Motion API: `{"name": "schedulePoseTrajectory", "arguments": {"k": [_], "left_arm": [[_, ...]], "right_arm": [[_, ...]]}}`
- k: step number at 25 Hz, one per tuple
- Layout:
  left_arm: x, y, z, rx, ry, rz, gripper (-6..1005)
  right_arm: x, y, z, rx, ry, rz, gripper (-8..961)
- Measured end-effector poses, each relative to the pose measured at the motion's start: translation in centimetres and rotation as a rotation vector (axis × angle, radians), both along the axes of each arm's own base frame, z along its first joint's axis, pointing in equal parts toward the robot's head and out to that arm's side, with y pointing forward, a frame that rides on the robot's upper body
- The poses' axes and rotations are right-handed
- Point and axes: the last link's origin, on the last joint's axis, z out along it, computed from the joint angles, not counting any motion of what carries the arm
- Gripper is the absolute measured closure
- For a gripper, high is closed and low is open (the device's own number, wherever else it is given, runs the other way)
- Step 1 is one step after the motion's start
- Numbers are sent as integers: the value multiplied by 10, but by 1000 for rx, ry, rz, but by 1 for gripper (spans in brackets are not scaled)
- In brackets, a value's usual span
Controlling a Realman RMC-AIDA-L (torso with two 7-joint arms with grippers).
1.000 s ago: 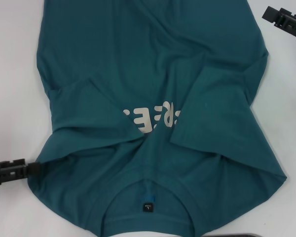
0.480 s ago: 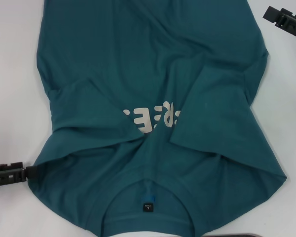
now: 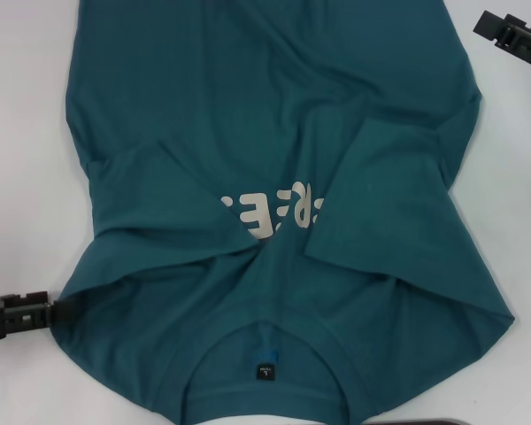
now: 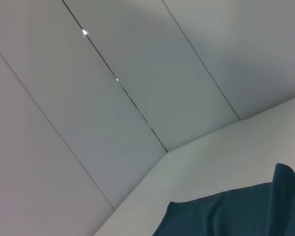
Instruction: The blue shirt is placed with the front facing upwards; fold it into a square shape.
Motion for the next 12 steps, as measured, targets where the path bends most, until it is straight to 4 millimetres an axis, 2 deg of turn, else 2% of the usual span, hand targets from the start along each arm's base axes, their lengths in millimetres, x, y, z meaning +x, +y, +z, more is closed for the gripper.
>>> {"name": "schedulePoseTrajectory", "arguments": {"k": [12], "left_arm": [[2,4,0,-14,7,-7,194]], "right_arm": [[0,0,0,1,-1,-2,54]]}}
